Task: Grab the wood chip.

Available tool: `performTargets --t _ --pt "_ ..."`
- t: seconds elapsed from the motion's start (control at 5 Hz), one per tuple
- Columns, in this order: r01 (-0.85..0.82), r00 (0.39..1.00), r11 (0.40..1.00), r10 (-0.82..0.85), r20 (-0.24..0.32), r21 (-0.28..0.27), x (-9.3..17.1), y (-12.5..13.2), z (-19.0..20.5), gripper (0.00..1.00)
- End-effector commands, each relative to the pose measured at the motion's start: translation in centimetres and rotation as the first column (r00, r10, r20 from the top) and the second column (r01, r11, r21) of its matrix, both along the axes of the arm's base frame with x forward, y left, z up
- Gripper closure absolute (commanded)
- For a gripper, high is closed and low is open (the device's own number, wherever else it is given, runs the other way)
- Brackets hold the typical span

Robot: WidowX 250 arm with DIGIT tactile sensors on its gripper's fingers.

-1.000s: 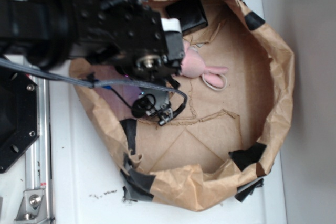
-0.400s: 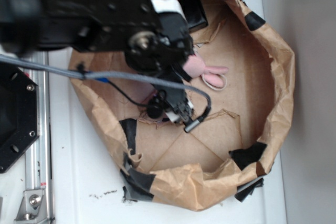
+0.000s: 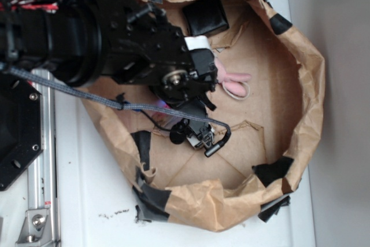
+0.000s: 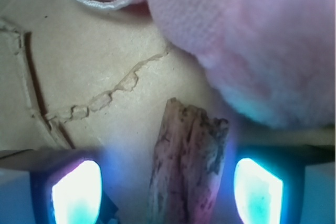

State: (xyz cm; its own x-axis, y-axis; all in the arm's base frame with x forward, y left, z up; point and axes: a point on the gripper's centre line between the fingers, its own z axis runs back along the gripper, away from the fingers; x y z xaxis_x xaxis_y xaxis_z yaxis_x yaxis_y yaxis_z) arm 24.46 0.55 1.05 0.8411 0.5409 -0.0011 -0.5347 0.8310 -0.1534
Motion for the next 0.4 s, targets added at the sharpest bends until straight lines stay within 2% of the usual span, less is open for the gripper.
performTargets --t 0.0,0.2 --pt "0.027 0.999 0.996 -0.023 -0.042 0.079 -2.03 0.98 -2.09 1.0" --pt "0.028 0.999 0.997 -0.025 -0.038 0.075 -2.01 1.38 -1.34 1.0"
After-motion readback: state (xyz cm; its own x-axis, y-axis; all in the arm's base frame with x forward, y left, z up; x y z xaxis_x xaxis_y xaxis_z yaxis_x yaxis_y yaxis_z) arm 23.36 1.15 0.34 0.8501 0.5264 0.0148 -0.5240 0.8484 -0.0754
